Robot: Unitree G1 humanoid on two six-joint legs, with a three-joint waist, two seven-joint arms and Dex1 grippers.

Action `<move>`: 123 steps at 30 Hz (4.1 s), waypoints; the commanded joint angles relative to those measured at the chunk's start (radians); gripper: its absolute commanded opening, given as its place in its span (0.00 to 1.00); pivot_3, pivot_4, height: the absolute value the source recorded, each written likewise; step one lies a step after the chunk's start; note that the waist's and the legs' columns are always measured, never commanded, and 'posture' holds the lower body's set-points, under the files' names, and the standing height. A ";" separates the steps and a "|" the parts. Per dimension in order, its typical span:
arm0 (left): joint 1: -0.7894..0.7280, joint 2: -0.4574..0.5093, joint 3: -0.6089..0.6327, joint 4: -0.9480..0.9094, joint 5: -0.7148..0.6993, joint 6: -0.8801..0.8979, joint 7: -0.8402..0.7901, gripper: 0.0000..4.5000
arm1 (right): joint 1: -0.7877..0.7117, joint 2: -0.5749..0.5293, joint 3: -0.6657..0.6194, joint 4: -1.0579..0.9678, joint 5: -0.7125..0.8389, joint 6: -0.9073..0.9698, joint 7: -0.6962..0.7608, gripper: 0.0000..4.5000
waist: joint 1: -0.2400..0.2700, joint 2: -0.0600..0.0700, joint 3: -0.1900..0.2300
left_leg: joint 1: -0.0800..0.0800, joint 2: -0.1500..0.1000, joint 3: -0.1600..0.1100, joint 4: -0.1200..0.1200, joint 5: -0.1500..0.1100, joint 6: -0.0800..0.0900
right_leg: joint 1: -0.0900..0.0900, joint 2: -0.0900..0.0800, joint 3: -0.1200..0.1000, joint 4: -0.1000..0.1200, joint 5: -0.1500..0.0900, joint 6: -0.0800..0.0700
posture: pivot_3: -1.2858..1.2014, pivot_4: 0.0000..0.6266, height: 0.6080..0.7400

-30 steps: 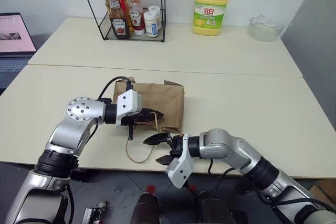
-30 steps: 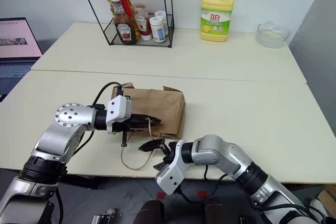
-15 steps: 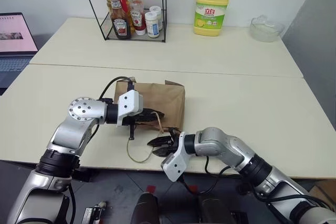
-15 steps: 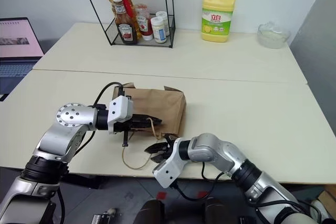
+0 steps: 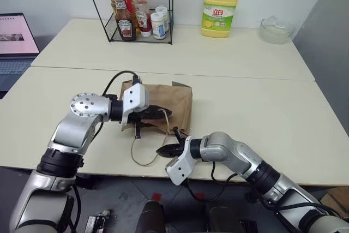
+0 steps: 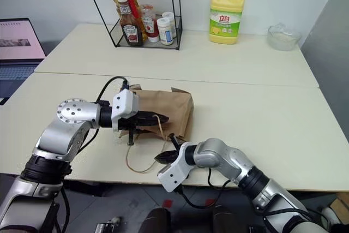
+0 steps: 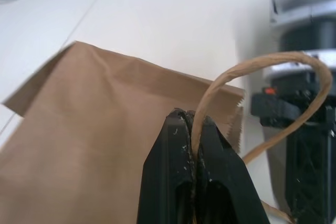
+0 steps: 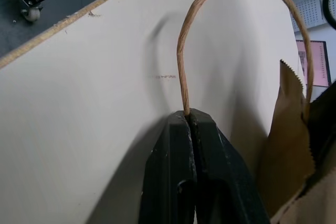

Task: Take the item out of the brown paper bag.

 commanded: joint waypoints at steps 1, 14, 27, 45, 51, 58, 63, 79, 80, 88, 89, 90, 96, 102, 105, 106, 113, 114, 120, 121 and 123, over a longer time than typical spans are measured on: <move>-0.092 -0.016 0.060 -0.015 -0.050 0.109 0.053 0.00 | 0.015 -0.020 0.021 0.045 -0.017 0.023 0.027 0.00 | 0.000 0.000 0.000 | 0.000 0.000 0.000 0.000 0.000 0.000 | 0.000 0.000 0.000 0.000 0.000 0.000 | 0.52 0.24 1.00; -0.306 -0.095 0.087 0.126 -0.041 0.318 0.197 0.00 | 0.023 -0.029 0.035 0.044 -0.021 0.037 0.055 0.00 | 0.001 0.000 0.000 | 0.000 0.000 -0.001 0.000 0.000 -0.001 | 0.000 0.000 0.000 0.000 0.000 0.000 | 0.52 0.24 1.00; -0.430 -0.137 0.102 0.201 -0.041 0.360 0.240 0.00 | 0.019 -0.042 0.052 0.049 -0.020 0.038 0.083 0.00 | 0.001 0.000 0.000 | 0.000 -0.001 -0.001 0.000 0.002 -0.004 | 0.001 0.000 0.000 -0.001 0.000 0.000 | 0.52 0.24 1.00; -0.396 -0.042 0.145 0.106 -0.211 0.566 0.059 0.00 | 0.012 -0.117 -0.073 -0.008 0.114 0.033 0.052 0.27 | 0.003 0.000 0.000 | 0.000 -0.001 -0.001 0.000 0.002 -0.004 | 0.002 -0.001 -0.001 -0.002 0.000 0.000 | 0.52 0.24 1.00; -0.347 -0.012 0.123 0.071 -0.203 0.553 0.013 0.00 | 0.065 -0.200 -0.159 -0.203 0.236 0.093 0.135 0.49 | 0.005 0.000 0.000 | -0.003 -0.001 -0.002 -0.001 0.002 -0.004 | 0.000 -0.001 -0.001 -0.003 0.000 0.000 | 0.52 0.24 1.00; -0.356 -0.024 0.119 0.107 -0.189 0.535 0.012 0.00 | 0.043 -0.347 -0.321 -0.489 0.627 0.333 0.385 0.49 | 0.000 0.001 0.001 | -0.004 0.000 -0.002 -0.001 0.002 -0.004 | -0.001 0.000 -0.002 -0.003 0.000 0.000 | 0.52 0.24 1.00; -0.381 -0.039 0.119 0.151 -0.181 0.527 0.019 0.00 | -0.068 -0.272 -0.398 -0.542 0.778 0.566 0.339 0.49 | -0.002 0.001 0.001 | -0.003 0.000 -0.002 -0.001 0.002 -0.004 | -0.001 0.000 -0.002 -0.003 0.000 0.000 | 0.52 0.24 1.00; -0.482 -0.103 0.137 0.346 -0.162 0.534 0.070 0.00 | -0.246 -0.004 -0.133 -0.280 0.275 0.379 -0.058 0.49 | 0.000 0.001 0.002 | -0.006 -0.001 -0.002 -0.002 0.002 -0.004 | -0.005 -0.001 -0.002 -0.003 0.000 0.000 | 0.52 0.24 1.00; -0.489 -0.107 0.137 0.357 -0.161 0.533 0.072 0.00 | -0.243 0.000 -0.126 -0.265 0.249 0.349 -0.083 0.49 | -0.001 0.001 0.002 | -0.006 -0.001 -0.002 -0.002 0.002 -0.005 | -0.005 0.000 -0.002 -0.003 0.000 0.000 | 0.52 0.24 1.00; -0.520 -0.119 0.139 0.406 -0.156 0.524 0.075 0.00 | -0.218 0.011 -0.114 -0.177 0.151 0.233 -0.160 0.49 | -0.002 0.001 0.002 | -0.006 -0.001 -0.001 -0.002 0.003 -0.005 | -0.005 -0.001 -0.002 -0.003 0.000 0.000 | 0.52 0.24 1.00; -0.520 -0.120 0.138 0.407 -0.155 0.521 0.074 0.00 | -0.216 0.014 -0.106 -0.168 0.152 0.246 -0.135 0.49 | -0.002 0.001 0.002 | -0.006 -0.001 -0.001 -0.003 0.003 -0.005 | -0.005 -0.001 -0.002 -0.003 0.000 0.000 | 0.52 0.24 1.00; -0.519 -0.119 0.137 0.403 -0.157 0.521 0.071 0.00 | -0.216 0.020 -0.098 -0.160 0.162 0.278 -0.094 0.49 | -0.002 0.001 0.002 | -0.006 -0.001 -0.001 -0.003 0.003 -0.005 | -0.005 -0.001 -0.002 -0.003 0.000 0.000 | 0.52 0.24 1.00; -0.513 -0.114 0.150 0.370 -0.178 0.540 0.066 0.00 | -0.262 0.063 -0.183 -0.190 0.237 0.257 -0.098 0.49 | -0.008 0.001 0.002 | -0.006 0.000 -0.002 -0.003 0.003 -0.005 | -0.006 -0.001 -0.002 -0.003 0.000 0.000 | 0.52 0.24 1.00; -0.491 -0.078 0.166 0.304 -0.217 0.611 0.033 0.00 | -0.238 0.006 -0.230 -0.238 0.321 0.200 -0.039 0.49 | -0.007 0.001 0.002 | -0.006 -0.001 -0.002 -0.003 0.003 -0.005 | -0.005 -0.001 -0.002 -0.003 0.000 0.000 | 0.52 0.24 1.00; -0.478 -0.061 0.177 0.261 -0.253 0.669 0.018 0.00 | -0.258 0.007 -0.236 -0.230 0.308 0.170 -0.061 0.49 | -0.014 0.001 0.002 | -0.006 0.000 -0.002 -0.003 0.003 -0.005 | -0.005 -0.001 -0.002 -0.002 0.000 0.000 | 0.52 0.24 1.00; -0.473 -0.056 0.178 0.246 -0.263 0.683 0.014 0.00 | -0.263 0.006 -0.234 -0.220 0.297 0.156 -0.068 0.49 | -0.017 0.001 0.002 | -0.006 0.000 -0.002 -0.003 0.003 -0.005 | -0.005 -0.001 -0.002 -0.002 0.000 0.000 | 0.52 0.24 1.00; -0.451 -0.050 0.184 0.196 -0.289 0.720 0.027 0.00 | -0.253 0.005 -0.170 -0.151 0.220 0.095 -0.060 0.49 | -0.020 0.001 0.002 | -0.006 0.000 -0.002 -0.003 0.003 -0.005 | -0.005 -0.001 -0.002 -0.003 0.000 0.000 | 0.52 0.24 1.00; -0.449 -0.050 0.183 0.194 -0.291 0.722 0.029 0.00 | -0.253 0.004 -0.157 -0.143 0.208 0.105 -0.044 0.49 | -0.020 0.001 0.002 | -0.006 0.000 -0.002 -0.003 0.003 -0.005 | -0.005 -0.001 -0.002 -0.003 0.000 0.000 | 0.52 0.24 1.00; -0.438 -0.054 0.178 0.167 -0.307 0.737 0.030 0.00 | -0.268 0.034 -0.102 -0.064 0.124 0.238 0.018 0.49 | -0.021 0.001 0.002 | -0.006 0.000 -0.002 -0.003 0.003 -0.005 | -0.005 -0.001 -0.002 -0.002 0.000 0.000 | 0.52 0.24 1.00; -0.436 -0.054 0.177 0.164 -0.309 0.738 0.031 0.00 | -0.271 0.041 -0.101 -0.054 0.114 0.250 0.015 0.49 | -0.021 0.001 0.002 | -0.006 0.000 -0.002 -0.003 0.003 -0.005 | -0.005 -0.001 -0.002 -0.002 0.000 0.000 | 0.52 0.24 1.00; -0.434 -0.054 0.175 0.158 -0.312 0.739 0.028 0.00 | -0.279 0.056 -0.102 -0.038 0.103 0.281 0.016 0.49 | -0.021 0.001 0.002 | -0.006 0.000 -0.002 -0.003 0.003 -0.006 | -0.005 -0.001 -0.002 -0.002 0.000 0.000 | 0.52 0.24 1.00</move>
